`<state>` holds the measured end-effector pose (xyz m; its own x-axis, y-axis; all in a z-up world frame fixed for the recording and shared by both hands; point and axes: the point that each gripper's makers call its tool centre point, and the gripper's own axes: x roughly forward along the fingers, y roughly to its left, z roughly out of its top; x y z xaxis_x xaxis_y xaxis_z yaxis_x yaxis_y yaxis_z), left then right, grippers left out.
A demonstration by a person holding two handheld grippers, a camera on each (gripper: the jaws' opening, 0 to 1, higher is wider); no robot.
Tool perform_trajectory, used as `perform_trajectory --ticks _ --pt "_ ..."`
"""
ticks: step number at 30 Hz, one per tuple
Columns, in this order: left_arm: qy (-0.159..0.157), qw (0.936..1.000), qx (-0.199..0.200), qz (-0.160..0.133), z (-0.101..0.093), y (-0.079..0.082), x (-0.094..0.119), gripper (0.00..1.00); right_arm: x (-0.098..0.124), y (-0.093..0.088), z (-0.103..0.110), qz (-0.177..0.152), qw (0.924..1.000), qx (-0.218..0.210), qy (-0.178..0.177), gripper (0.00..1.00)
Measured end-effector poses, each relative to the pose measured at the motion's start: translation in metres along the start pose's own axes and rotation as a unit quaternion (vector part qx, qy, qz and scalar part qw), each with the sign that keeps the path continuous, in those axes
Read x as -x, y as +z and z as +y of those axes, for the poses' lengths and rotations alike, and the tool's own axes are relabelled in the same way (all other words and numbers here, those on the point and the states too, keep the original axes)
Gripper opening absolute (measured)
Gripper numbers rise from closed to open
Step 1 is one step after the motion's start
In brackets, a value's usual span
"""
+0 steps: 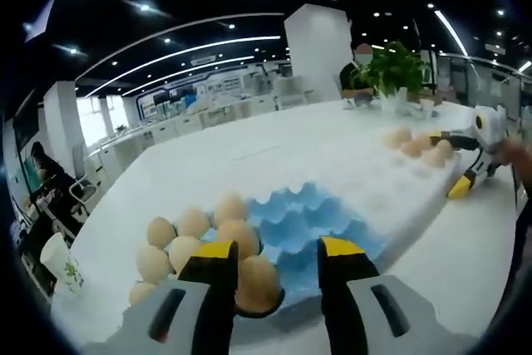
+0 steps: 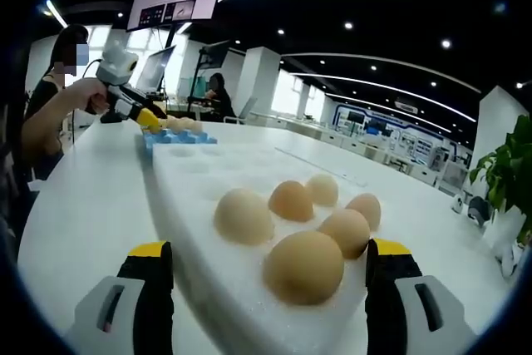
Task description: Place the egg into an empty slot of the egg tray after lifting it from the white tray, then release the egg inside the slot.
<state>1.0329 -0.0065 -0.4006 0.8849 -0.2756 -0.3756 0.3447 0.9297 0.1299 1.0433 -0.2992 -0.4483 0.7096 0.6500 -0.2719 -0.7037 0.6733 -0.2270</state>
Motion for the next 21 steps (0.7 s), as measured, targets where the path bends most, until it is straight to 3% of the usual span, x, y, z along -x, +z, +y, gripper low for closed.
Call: perform_trajectory --ticks 5,11,17,21 --pt "-0.041 0.9987 -0.020 -0.024 -0.035 0.023 -0.007 0.39 0.001 0.000 0.001 0.004 1.0000 0.000 0.001 1.00" --pt "-0.132 0.9892 -0.037 -0.050 -0.103 0.048 -0.024 0.39 0.001 0.000 0.001 0.007 1.0000 0.000 0.002 1.00" --pt "-0.178 0.9810 -0.051 -0.058 -0.149 0.060 -0.043 0.39 0.001 0.000 0.001 0.008 1.0000 0.000 0.002 1.00" --pt "-0.191 0.9780 -0.059 -0.060 -0.165 0.066 -0.048 0.39 0.001 -0.001 0.001 0.007 1.0000 0.000 0.002 1.00"
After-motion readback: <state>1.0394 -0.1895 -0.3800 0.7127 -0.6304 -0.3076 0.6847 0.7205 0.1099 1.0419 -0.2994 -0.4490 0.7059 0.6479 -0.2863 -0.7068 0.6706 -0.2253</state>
